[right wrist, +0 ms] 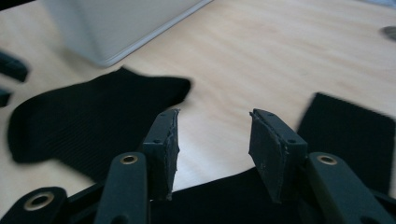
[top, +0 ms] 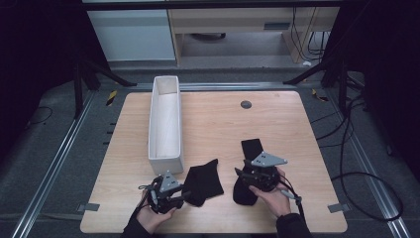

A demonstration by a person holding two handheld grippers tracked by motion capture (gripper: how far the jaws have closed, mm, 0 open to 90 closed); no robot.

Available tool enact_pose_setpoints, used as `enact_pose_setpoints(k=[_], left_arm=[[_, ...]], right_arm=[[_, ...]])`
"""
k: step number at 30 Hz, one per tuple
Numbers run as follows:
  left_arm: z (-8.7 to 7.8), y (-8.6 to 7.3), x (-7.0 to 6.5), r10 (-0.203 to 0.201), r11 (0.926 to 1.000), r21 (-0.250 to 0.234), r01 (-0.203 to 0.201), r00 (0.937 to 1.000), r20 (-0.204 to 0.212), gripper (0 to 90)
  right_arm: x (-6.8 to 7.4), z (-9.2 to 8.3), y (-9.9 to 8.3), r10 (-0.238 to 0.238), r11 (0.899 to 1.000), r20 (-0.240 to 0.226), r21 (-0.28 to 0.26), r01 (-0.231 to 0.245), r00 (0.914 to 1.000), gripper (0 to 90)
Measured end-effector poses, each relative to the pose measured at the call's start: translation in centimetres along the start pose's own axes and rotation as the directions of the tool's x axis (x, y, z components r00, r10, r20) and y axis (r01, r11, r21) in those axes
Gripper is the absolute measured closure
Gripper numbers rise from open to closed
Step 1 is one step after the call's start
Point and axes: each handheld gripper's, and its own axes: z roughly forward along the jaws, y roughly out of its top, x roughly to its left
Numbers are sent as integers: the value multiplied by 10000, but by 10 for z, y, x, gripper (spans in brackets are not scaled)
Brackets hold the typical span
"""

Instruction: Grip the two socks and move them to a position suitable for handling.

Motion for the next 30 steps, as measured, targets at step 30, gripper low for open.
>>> enact_pose_setpoints(k=[30], left_arm=[[22,-6,-8,307,9964,787,-319,9994,167,814]], right_arm=[[63,49,-15,-601,9751,-2588,1913,1121,9641,808]])
